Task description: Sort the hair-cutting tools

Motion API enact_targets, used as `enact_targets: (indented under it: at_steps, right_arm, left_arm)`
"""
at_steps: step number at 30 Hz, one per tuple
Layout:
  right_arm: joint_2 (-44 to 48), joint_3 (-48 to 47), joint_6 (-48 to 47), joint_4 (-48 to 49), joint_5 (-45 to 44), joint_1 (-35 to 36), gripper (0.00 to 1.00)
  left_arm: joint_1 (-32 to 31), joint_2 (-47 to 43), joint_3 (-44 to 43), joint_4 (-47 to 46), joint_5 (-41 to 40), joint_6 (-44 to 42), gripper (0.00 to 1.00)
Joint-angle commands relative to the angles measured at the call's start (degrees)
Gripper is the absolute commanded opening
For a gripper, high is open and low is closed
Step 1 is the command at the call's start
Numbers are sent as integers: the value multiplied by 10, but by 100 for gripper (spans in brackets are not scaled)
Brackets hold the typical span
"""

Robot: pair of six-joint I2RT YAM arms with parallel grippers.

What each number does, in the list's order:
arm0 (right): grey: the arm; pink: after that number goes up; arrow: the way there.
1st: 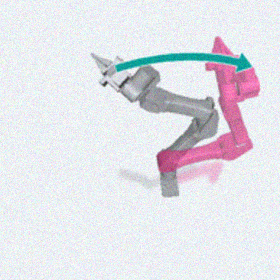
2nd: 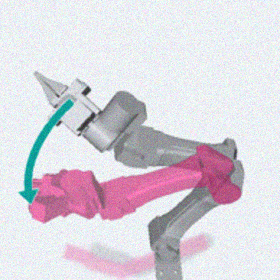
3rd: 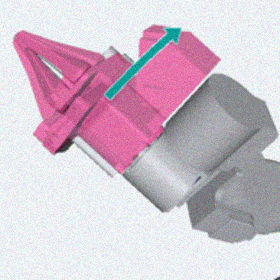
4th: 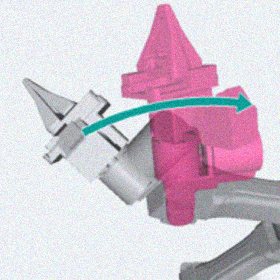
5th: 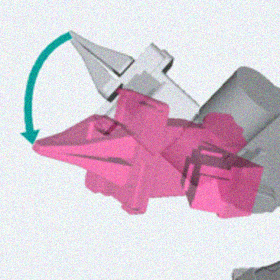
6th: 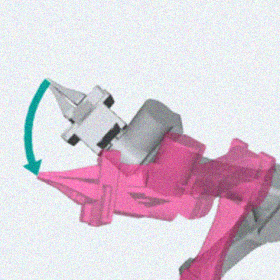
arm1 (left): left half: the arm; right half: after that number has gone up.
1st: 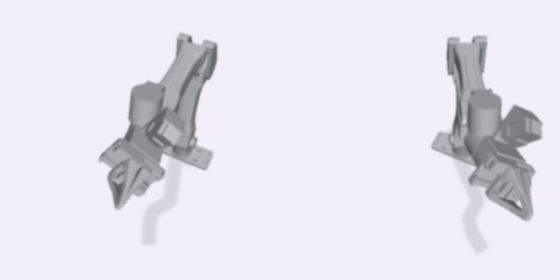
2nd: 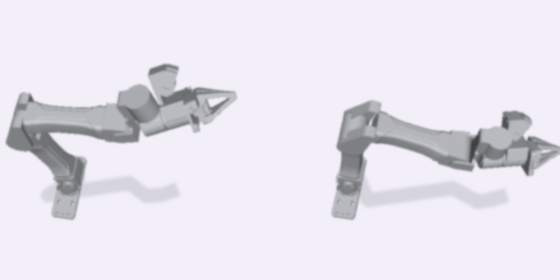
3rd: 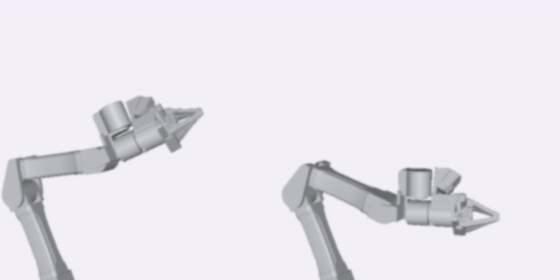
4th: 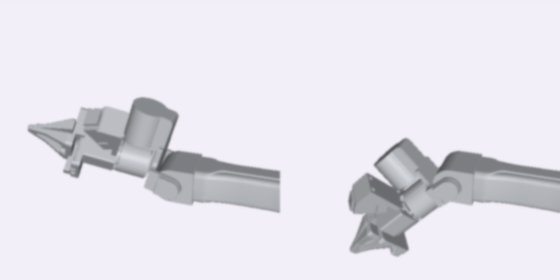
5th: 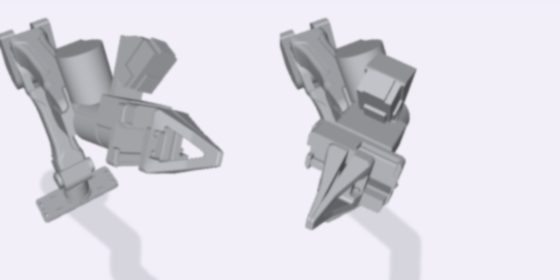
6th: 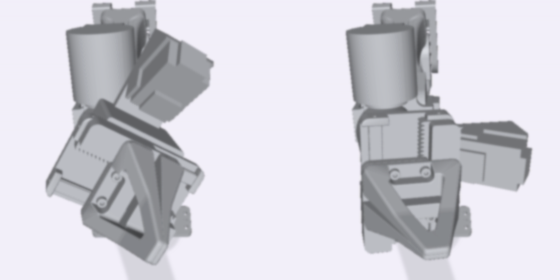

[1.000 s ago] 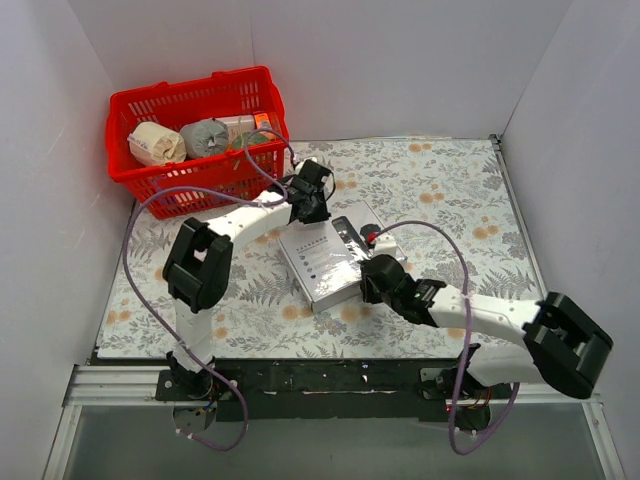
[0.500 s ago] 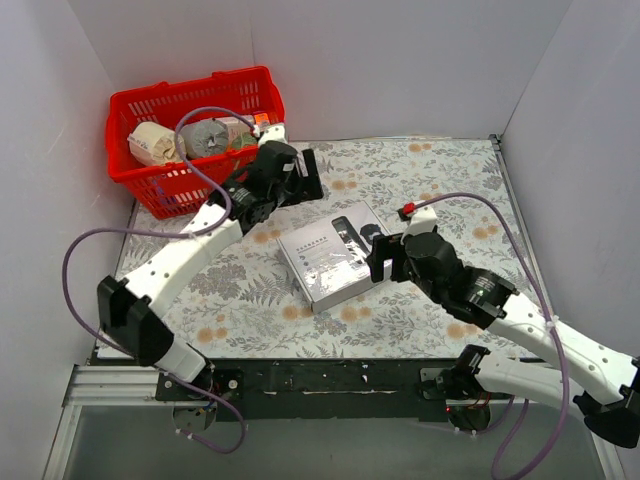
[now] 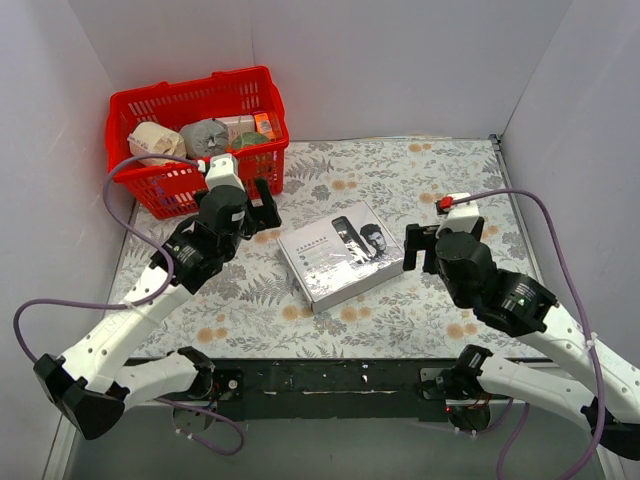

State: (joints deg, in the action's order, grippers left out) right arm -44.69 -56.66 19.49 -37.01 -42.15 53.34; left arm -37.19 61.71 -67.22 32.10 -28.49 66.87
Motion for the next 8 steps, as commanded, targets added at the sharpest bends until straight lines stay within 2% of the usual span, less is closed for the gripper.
enact_targets:
  at_steps: [1,6,8]
  right_arm:
    - [31,-13,-7,4,-87,-1,98]
    - [42,-8,-45,14,-57,-1,98]
    - [9,-27,-31,-8,-90,-1,98]
  left_arm:
    - [1,-40,41,2,-29,-15,98]
    - [1,-82,50,-27,-30,-26,98]
    - [1,-84,46,-31,-36,-27,98]
